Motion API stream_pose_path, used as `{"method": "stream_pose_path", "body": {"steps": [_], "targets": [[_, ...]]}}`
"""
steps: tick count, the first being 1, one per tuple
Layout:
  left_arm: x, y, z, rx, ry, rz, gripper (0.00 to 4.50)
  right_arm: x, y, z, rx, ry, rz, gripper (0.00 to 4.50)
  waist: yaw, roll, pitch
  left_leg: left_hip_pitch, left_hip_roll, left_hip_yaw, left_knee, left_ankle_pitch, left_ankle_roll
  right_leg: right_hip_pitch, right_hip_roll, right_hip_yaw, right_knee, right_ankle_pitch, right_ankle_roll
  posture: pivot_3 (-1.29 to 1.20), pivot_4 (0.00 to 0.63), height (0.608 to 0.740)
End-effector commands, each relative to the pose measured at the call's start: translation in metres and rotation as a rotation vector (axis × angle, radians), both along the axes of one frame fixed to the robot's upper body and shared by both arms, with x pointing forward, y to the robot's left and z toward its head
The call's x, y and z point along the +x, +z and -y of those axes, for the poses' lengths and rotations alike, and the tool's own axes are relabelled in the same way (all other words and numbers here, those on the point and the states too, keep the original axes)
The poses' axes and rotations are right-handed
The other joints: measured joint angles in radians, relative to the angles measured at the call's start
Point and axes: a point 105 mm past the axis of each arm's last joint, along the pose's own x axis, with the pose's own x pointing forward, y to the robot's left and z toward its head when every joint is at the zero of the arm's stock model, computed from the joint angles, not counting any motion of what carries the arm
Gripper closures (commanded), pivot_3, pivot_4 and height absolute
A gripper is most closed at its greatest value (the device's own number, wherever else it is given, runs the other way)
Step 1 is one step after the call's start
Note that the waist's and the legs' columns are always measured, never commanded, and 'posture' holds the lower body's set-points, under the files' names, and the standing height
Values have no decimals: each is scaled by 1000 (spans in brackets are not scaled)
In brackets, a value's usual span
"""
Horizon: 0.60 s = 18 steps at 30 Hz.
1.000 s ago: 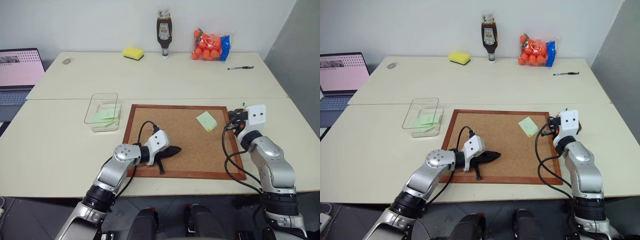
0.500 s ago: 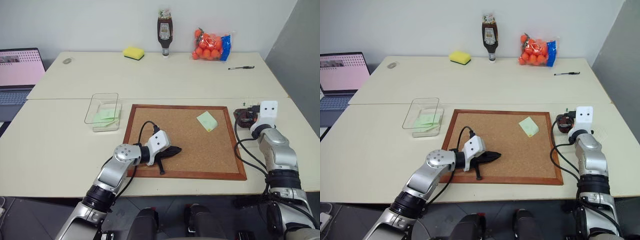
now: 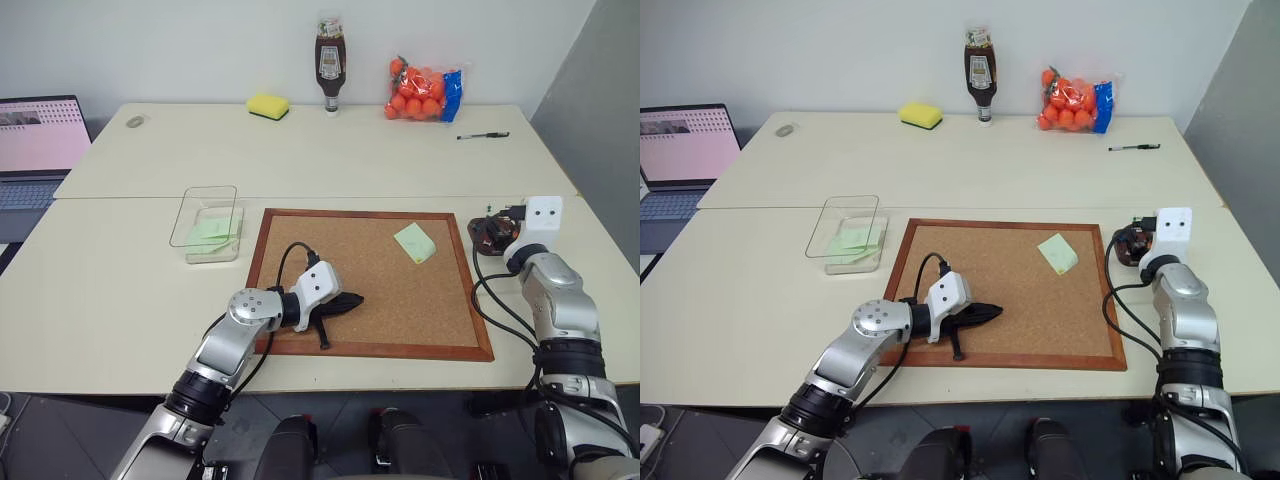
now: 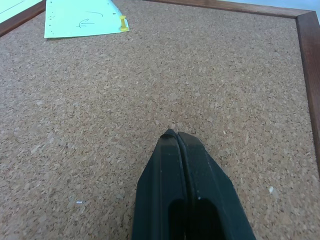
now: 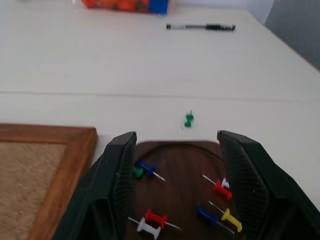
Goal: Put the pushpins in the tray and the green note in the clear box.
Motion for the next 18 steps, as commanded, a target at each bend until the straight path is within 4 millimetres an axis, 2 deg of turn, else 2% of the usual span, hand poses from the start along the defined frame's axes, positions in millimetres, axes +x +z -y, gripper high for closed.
{"method": "stream_pose_path", "body": {"steps": [1, 4, 7, 10, 14, 18], "targets": [[-9, -19, -1, 52, -18, -57, 4500, -18, 16, -27, -16, 139, 53, 1747, 1, 0, 0, 0, 0, 0, 0, 0, 0, 0, 0, 0, 0, 0, 0, 0, 150, 740], [-9, -19, -1, 52, -18, -56, 4500, -33, 5, -49, -16, 244, 14, 1747, 1, 0, 0, 0, 0, 0, 0, 0, 0, 0, -1, 0, 0, 0, 0, 0, 150, 740], [-8, -18, -2, 53, -13, -54, 4500, -50, -11, -81, 23, 390, -36, 1747, 1, 0, 0, 1, 0, 0, 0, 0, 0, 0, -1, 0, 0, 0, 0, 0, 150, 740], [-7, -18, -3, 56, -12, -52, 4500, -58, -23, -103, -3, 483, -80, 1747, 1, 0, 0, 1, 0, -1, 0, 0, 0, 0, -1, -1, 0, 0, 0, 0, 150, 740], [-5, -18, -3, 58, -13, -48, 4500, -55, -29, -116, -35, 529, -103, 1747, 1, 0, 0, 1, 0, -1, 1, 0, 0, 0, -1, -1, 0, 0, 0, 0, 150, 740], [-4, -17, -3, 57, -14, -44, 4500, -48, -33, -116, -44, 518, -106, 1747, 1, 0, 0, 1, 0, -1, 1, 0, 0, 0, -1, -1, 0, 0, 0, 0, 150, 740]]}}
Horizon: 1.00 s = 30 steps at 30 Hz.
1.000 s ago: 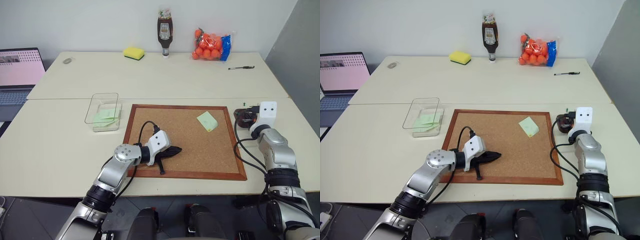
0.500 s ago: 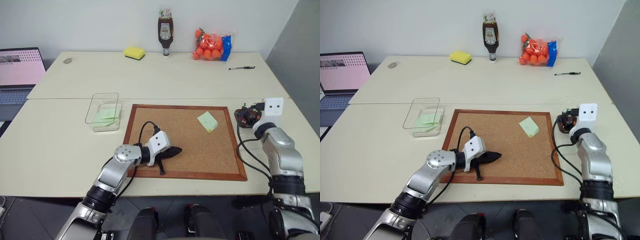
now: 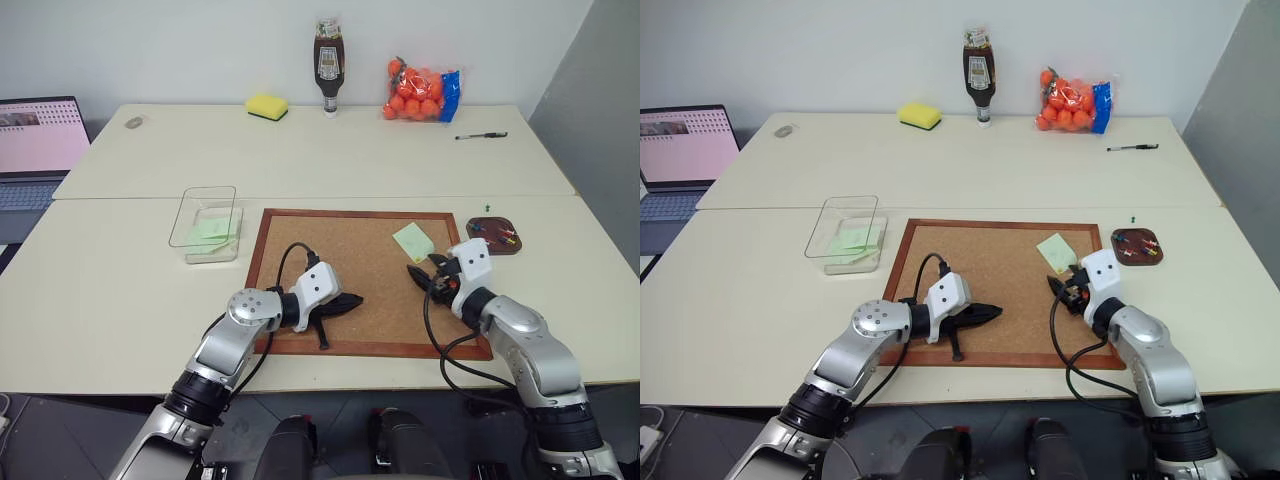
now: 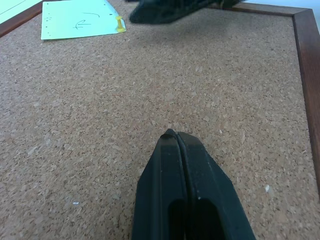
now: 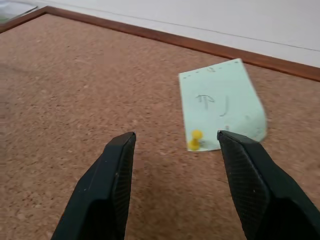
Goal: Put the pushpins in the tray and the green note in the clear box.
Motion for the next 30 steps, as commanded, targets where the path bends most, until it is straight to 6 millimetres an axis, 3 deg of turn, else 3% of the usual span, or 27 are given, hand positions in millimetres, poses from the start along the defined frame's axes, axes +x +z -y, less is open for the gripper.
{"method": "stream_pose_path", "body": {"steps": [1, 4, 8, 18, 24, 27, 30], "targets": [[-5, -17, -2, 51, -9, -48, 4500, 8, 10, 0, -10, -6, 58, 1747, 0, 0, 0, 0, 0, 0, 0, 0, 0, 0, 0, 0, 0, 0, 0, 0, 150, 740], [-5, -17, -2, 51, -8, -47, 4500, 11, 8, 3, -26, -15, 62, 1747, 0, 0, 0, 0, 0, 0, 0, 0, 0, 0, 0, 0, 0, 0, 0, 0, 150, 740], [-5, -17, -2, 51, -7, -46, 4500, 14, 4, 4, -42, -18, 59, 2351, 0, 0, 0, 0, 0, 0, 0, 0, 0, 0, 0, 0, 0, 0, 0, 0, 150, 740], [-5, -17, -3, 51, -4, -44, 4500, 18, 3, 2, -69, -17, 74, 4445, 0, 0, 0, 0, 0, 0, 0, 0, 0, 0, 0, 0, 0, 0, 0, 0, 150, 740], [-5, -17, -3, 50, -2, -45, 4500, 18, 10, 1, -65, -13, 111, 4445, 0, 0, 0, 0, 0, 0, 0, 0, 0, 0, 0, 0, 0, 0, 0, 0, 150, 740], [-5, -18, -3, 51, 0, -48, 4500, 15, 39, -6, -1, 4, 226, 4445, 0, 0, 0, 0, 0, 0, 0, 0, 0, 0, 0, 0, 0, 0, 0, 0, 150, 740], [-6, -19, -4, 51, 1, -52, 4500, 11, 52, -11, 21, 20, 276, 4445, 0, 0, 0, 0, 0, 0, 0, 0, 0, 0, 0, 0, 0, 0, 0, 0, 150, 740]]}}
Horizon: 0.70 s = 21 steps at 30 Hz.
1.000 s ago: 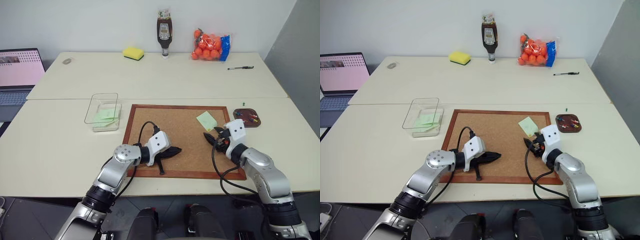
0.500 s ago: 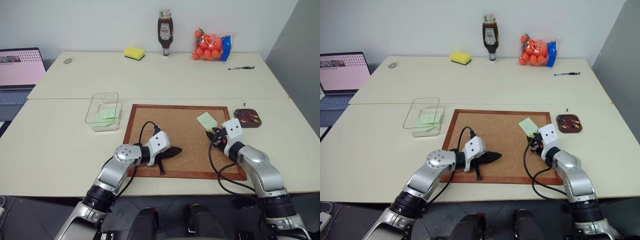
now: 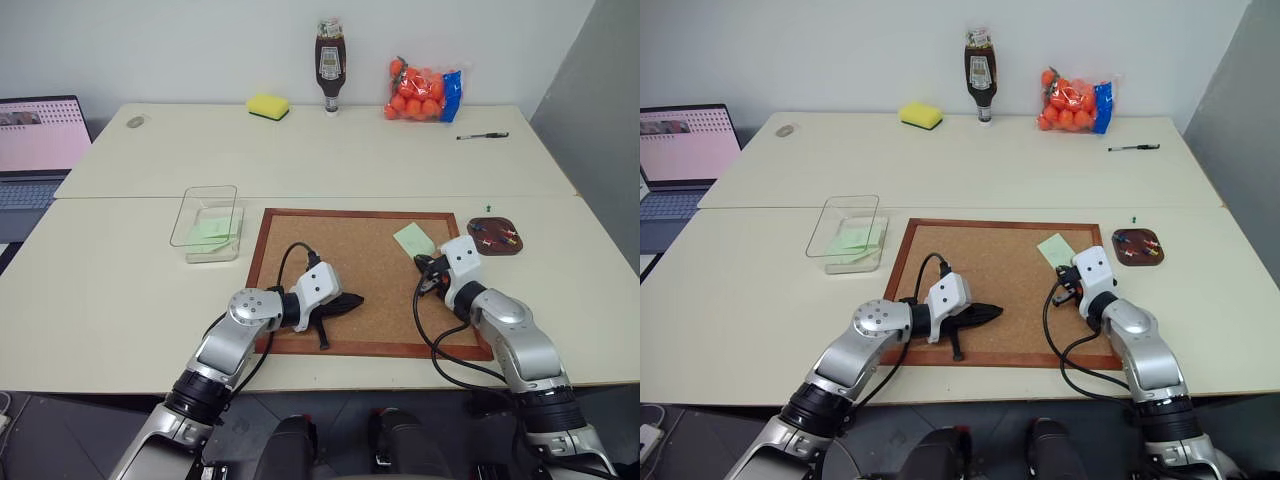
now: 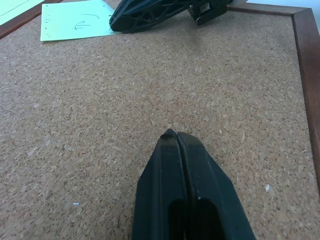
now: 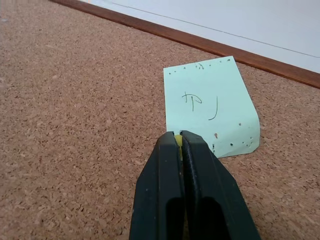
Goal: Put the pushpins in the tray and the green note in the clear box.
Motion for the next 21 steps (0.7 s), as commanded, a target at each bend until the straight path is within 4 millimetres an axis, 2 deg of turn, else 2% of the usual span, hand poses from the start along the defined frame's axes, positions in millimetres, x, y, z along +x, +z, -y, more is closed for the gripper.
{"method": "stream_pose_path", "body": {"steps": [1, 6, 9, 14, 15, 18, 21], "targets": [[-6, -19, -4, 53, 3, -60, 4500, -5, 58, -13, 63, 61, 228, 4445, 0, 0, 0, 0, 0, 0, 0, 0, 0, 0, 0, 0, 0, 0, 0, 0, 150, 740], [-6, -19, -5, 48, 12, -64, 4500, -10, 70, -16, 63, 80, 259, 4445, 0, 0, 0, 0, 0, -1, 0, 0, 0, 1, 0, -1, 0, 0, 0, 0, 150, 740], [3, -12, -5, 20, 50, -33, 4500, -12, 73, -18, 59, 93, 263, 4445, 0, 0, 0, 0, 0, -1, 0, 0, 0, 0, 0, -1, 0, 0, 0, 0, 150, 740], [34, 29, -8, -125, 180, 55, 4500, -16, 76, -23, 59, 115, 257, 4445, 3, -1, 0, 0, 0, -1, 1, 0, 0, 0, 0, -1, 0, 0, 0, 0, 150, 740], [40, 42, -9, -160, 196, 86, 4131, -17, 76, -24, 62, 119, 252, 4500, 2, -1, 1, -1, 0, -2, 1, 0, 0, 0, 0, -1, 0, 0, 1, 0, 150, 740], [49, 70, -12, -225, 197, 161, 3677, -18, 77, -28, 74, 124, 237, 4500, 2, -1, 1, -1, 0, -3, 1, 0, 0, 0, 0, -2, 0, 1, 1, 0, 150, 740], [50, 88, -10, -252, 160, 211, 3136, -19, 78, -32, 76, 135, 219, 4500, 2, -1, 1, -2, 0, -2, 0, 0, 0, -1, 0, -1, 0, 0, 1, 0, 150, 740]]}}
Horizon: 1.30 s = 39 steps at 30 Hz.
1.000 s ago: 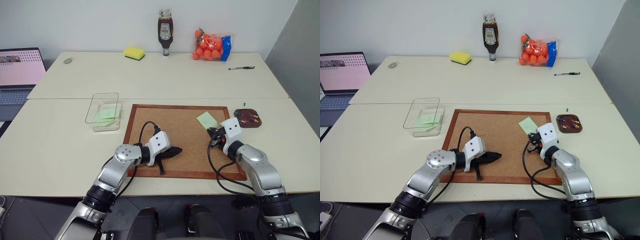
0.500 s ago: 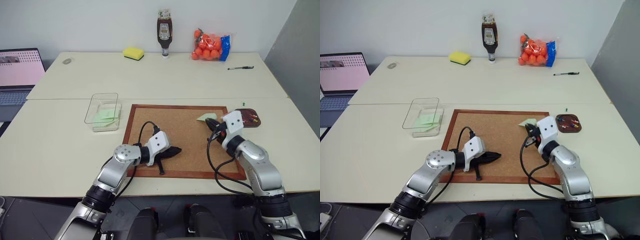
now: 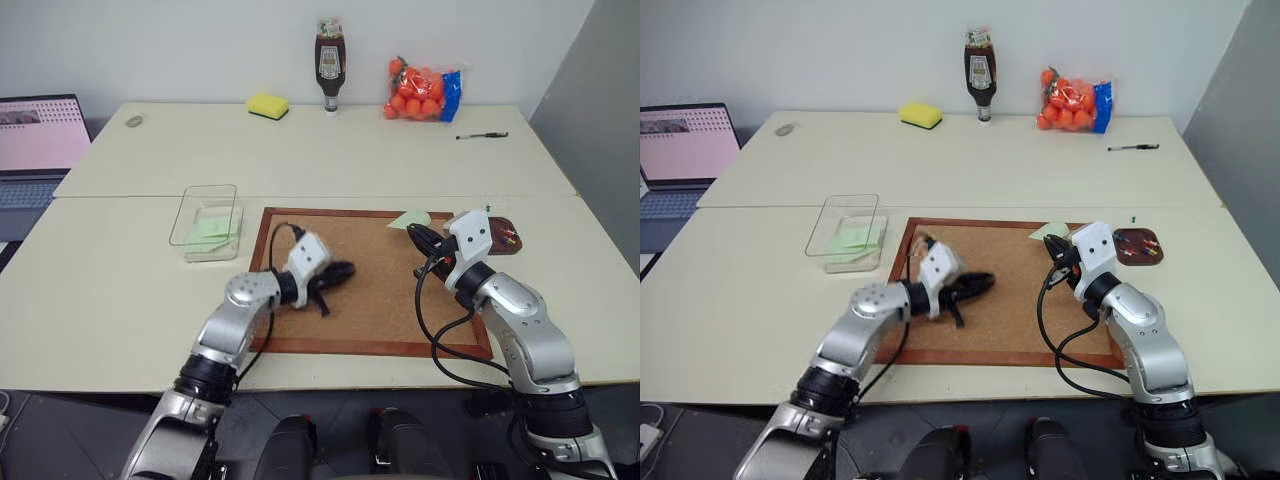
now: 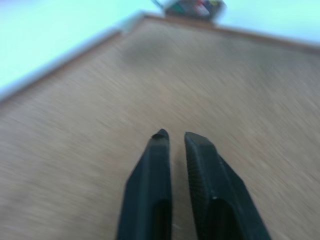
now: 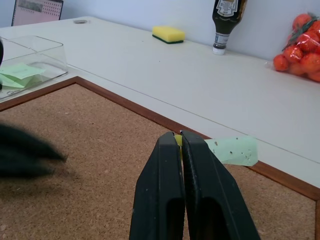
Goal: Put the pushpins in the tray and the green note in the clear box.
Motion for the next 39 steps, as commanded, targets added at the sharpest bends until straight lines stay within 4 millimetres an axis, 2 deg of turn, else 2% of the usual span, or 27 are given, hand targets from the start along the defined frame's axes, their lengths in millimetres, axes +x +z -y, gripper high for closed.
{"method": "stream_pose_path", "body": {"steps": [1, 4, 7, 13, 27, 31, 33, 36, 39], "targets": [[-3, 27, 5, -46, -56, 90, 2902, -5, 17, -8, 12, 29, 37, 4500, -1, 0, 0, 0, 0, 0, 0, 0, 0, 0, 0, 0, 0, 0, 0, 0, 150, 740], [-7, 34, 12, -43, -118, 122, 2420, -5, 19, -11, 14, 33, 28, 4500, -1, 0, 0, -2, 0, 1, 0, 0, 0, -1, 0, 1, -1, -1, 1, 0, 150, 740], [-10, 33, 17, 18, -174, 177, 1746, -5, 23, -15, 25, 41, 18, 4500, 0, 0, 0, -3, -1, 1, 1, 0, 0, -1, 0, 0, -1, -1, 1, 0, 150, 740], [3, 32, 20, 68, -162, 226, 563, -9, 31, -24, 56, 72, -13, 4500, 0, 0, 0, -2, -1, 0, 1, 0, 0, -1, 0, 0, 0, -1, 1, 0, 150, 740], [30, 33, 37, 130, -139, 347, 563, -16, 45, -40, 122, 122, -62, 4500, 0, 0, 0, -3, -1, -1, 1, 0, 0, -1, 0, -2, 0, -1, 1, 0, 150, 740], [30, 29, 40, 151, -162, 361, 1209, -17, 49, -41, 148, 122, -68, 4500, -1, 0, 0, -3, -1, -1, 1, 0, 0, -2, 0, -1, 0, -1, 1, 0, 150, 740], [31, 27, 41, 156, -166, 364, 1774, -17, 50, -41, 156, 122, -69, 4500, -1, 0, 0, -4, -1, -1, 1, 0, 0, -2, 0, -2, 0, -1, 1, 0, 150, 740], [33, 25, 40, 161, -161, 364, 2261, -17, 51, -41, 162, 123, -72, 4500, -1, 0, 0, -4, -1, -1, 1, 0, 0, -2, 0, -2, 0, -1, 1, 0, 150, 740], [34, 24, 40, 163, -161, 365, 2967, -18, 52, -42, 168, 124, -75, 4500, -1, 0, 0, -4, -1, -1, 1, 0, 0, -2, 0, -2, 0, -1, 1, 0, 150, 740]]}}
